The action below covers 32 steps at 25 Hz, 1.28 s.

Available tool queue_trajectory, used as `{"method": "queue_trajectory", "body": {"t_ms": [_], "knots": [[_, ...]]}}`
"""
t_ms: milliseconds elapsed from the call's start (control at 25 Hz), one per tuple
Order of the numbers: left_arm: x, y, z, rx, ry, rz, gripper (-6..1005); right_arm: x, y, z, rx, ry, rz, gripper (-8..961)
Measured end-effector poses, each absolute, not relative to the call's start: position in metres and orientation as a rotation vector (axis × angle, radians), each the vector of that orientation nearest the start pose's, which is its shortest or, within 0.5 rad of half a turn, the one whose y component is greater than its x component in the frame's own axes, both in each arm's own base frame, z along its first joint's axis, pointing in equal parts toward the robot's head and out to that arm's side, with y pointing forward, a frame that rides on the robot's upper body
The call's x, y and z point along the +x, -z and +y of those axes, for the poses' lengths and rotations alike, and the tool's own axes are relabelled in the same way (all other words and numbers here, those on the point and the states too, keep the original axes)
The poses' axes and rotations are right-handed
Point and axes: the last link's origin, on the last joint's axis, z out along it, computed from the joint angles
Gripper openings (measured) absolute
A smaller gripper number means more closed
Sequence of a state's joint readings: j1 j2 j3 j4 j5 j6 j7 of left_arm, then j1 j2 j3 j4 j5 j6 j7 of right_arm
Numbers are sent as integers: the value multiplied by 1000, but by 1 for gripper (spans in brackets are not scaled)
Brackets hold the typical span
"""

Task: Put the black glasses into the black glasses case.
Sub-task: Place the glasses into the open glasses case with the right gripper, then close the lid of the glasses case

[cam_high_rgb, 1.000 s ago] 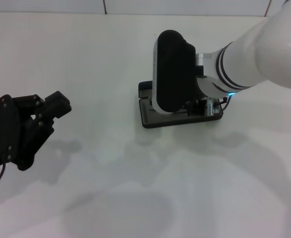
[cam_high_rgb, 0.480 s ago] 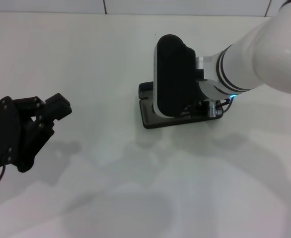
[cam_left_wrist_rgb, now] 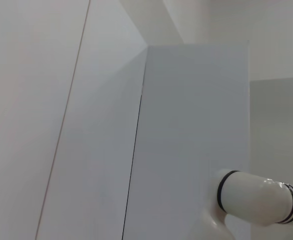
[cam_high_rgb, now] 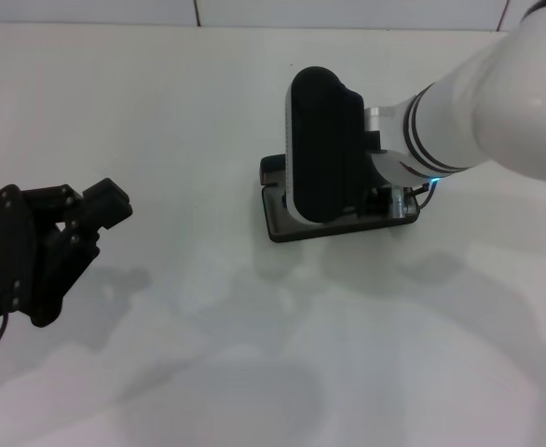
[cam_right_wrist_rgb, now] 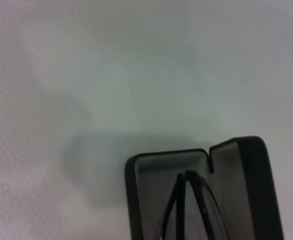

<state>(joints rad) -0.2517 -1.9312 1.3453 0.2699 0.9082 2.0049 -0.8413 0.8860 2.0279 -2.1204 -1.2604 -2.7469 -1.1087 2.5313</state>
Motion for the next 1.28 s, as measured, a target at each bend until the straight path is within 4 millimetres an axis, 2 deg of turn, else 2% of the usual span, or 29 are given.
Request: {"method": "queue_trajectory", "body": {"t_ms": [960,1120,1280], "knots": [[-285,-37,211,-2336,1531,-283,69,87,99,353,-2560,729,-360,153],[-285,-37,210,-2336,1532,-281,71,88,97,347,-2575,685,-339,153],[-284,-39,212,-2331,1538,-277,73,88,86,336,-2591,589,-269,153]]}}
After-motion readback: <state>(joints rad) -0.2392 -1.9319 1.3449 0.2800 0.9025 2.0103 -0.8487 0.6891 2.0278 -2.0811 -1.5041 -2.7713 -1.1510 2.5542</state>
